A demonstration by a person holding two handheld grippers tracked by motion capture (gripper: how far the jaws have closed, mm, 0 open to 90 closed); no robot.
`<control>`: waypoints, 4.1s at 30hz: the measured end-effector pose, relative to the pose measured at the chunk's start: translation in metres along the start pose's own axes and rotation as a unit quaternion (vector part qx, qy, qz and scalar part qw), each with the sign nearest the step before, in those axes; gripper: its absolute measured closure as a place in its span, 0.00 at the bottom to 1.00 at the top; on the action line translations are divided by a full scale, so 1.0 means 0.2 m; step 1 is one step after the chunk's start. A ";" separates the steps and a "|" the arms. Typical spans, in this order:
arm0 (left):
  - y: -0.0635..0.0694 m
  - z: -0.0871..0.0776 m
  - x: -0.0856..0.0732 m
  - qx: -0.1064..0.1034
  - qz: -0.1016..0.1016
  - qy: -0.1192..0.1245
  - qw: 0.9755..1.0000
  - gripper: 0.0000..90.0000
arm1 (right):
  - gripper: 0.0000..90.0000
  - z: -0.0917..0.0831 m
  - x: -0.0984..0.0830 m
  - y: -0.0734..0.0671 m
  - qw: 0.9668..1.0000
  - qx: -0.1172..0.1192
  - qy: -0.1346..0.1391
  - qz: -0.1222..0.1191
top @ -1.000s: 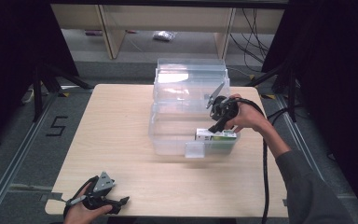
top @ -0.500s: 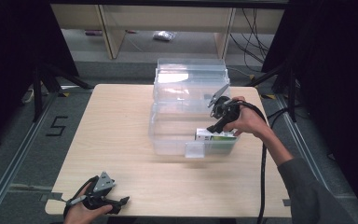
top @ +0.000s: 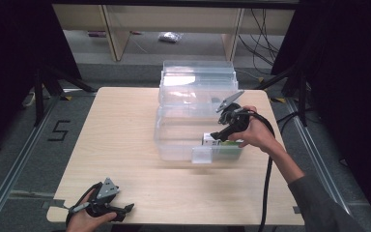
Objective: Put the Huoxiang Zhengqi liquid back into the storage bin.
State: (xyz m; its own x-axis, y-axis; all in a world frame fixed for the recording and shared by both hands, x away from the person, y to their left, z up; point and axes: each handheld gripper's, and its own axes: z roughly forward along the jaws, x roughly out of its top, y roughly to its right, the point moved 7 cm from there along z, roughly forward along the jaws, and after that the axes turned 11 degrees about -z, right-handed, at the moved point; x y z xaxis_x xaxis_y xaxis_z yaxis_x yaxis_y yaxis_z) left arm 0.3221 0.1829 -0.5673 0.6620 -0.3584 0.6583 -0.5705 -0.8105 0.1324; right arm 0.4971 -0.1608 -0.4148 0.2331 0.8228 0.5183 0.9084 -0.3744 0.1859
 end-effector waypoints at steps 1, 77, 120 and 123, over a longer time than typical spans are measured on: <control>-0.01 0.00 0.00 0.002 0.006 -0.005 1.000 0.17 | 0.35 0.00 -0.01 -0.01 1.000 0.002 -0.002 0.005; 0.00 0.00 0.01 0.003 -0.003 0.010 1.000 0.17 | 0.31 0.03 -0.11 -0.48 0.995 0.006 0.099 0.029; 0.00 -0.02 0.01 -0.001 0.007 0.002 1.000 0.17 | 0.30 0.23 -0.30 -0.69 0.992 0.027 0.106 0.070; 0.00 -0.02 0.01 0.000 0.011 0.001 1.000 0.17 | 0.30 0.24 -0.32 -0.70 0.992 0.030 0.100 0.064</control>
State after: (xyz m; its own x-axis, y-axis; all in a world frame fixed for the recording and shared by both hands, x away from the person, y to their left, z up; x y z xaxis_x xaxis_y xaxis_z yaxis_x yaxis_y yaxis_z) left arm 0.3212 0.1841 -0.5640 0.6481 -0.3753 0.6627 -0.5849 -0.8026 0.1175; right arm 0.3721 -0.1410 -0.5149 0.2795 0.6668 0.6909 0.8961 -0.4396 0.0618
